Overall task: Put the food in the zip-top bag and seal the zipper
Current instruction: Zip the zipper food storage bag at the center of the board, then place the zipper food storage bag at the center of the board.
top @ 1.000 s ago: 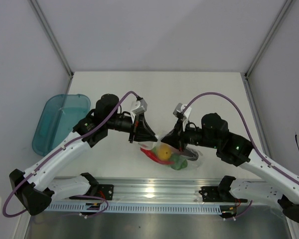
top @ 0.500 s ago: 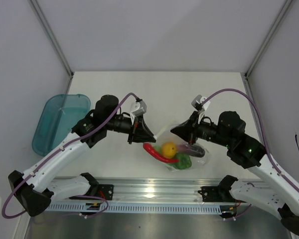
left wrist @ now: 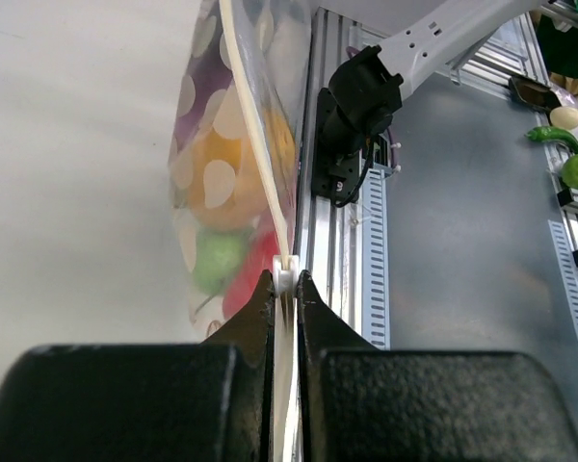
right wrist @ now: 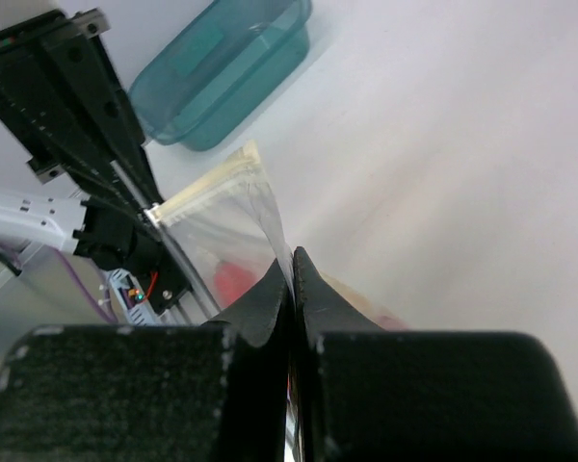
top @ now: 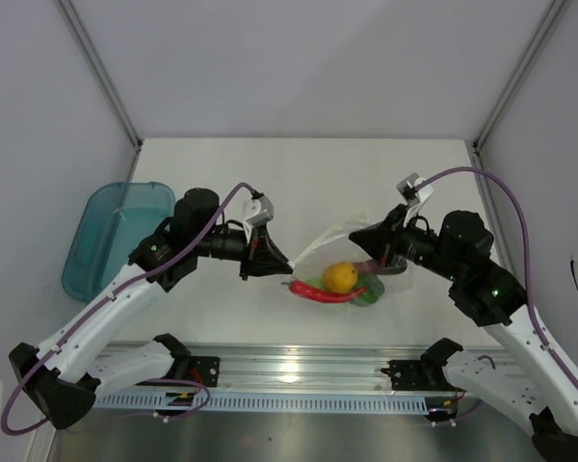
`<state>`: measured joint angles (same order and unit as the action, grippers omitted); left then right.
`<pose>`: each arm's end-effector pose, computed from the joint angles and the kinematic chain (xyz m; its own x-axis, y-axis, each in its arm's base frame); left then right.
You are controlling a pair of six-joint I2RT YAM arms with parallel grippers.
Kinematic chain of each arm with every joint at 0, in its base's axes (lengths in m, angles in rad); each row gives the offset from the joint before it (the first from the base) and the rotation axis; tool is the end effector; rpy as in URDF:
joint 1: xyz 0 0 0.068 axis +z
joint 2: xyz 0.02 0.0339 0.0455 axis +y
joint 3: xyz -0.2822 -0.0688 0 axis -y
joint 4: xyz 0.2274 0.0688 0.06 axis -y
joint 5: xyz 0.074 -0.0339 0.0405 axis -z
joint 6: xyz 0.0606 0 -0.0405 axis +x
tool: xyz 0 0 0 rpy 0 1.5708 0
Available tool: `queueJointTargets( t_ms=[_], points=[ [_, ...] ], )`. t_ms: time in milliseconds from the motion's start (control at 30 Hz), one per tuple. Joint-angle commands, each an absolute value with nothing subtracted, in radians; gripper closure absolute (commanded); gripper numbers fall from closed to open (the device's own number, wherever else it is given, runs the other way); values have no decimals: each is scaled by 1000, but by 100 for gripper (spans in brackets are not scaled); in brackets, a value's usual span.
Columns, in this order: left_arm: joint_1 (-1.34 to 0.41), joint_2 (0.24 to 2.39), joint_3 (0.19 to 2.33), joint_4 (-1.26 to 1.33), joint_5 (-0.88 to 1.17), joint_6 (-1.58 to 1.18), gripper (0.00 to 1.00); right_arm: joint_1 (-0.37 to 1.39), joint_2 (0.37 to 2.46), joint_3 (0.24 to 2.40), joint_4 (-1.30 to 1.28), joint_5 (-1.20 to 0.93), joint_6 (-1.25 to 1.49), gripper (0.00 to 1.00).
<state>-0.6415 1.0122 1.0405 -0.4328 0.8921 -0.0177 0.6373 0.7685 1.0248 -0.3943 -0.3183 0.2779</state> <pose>0.1312 -0.1569 0.3751 -0.3321 0.2341 -0.9137 0.9433 0.0789 -0.3226 0.1110 0.1058 0.4072 -0.3297 0.0801 -0.9407 -0.7527 0.5791 0.3131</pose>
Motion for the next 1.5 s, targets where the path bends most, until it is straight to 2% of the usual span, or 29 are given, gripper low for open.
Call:
queueJointTargets(
  t_ms=[0,500,700,900,1067,1333,1400,1433,1467],
  points=[
    [-618,973,1025,-488,893,-3,100,572,742,1071,-371,-241,293,100],
    [-551,879,977,-551,842,-2,99,396,730,1026,-374,-229,348,100],
    [-540,844,960,-572,809,-2,100,334,744,1017,-364,-288,368,100],
    [-535,850,934,-462,776,-104,99,334,825,1037,-400,-339,373,100],
    [-537,1034,986,-345,798,-218,99,357,891,1026,-403,-377,393,100],
    [-528,1279,1164,-314,597,-287,99,361,1006,966,-403,-319,480,100],
    [-517,1351,1175,-269,583,-311,94,335,1044,968,-399,-313,505,100],
    [-500,1373,1192,-249,580,-349,76,301,1095,972,-400,-319,518,100],
    [-492,1393,1199,-235,575,-359,74,289,1120,979,-405,-319,522,100]
  ],
)
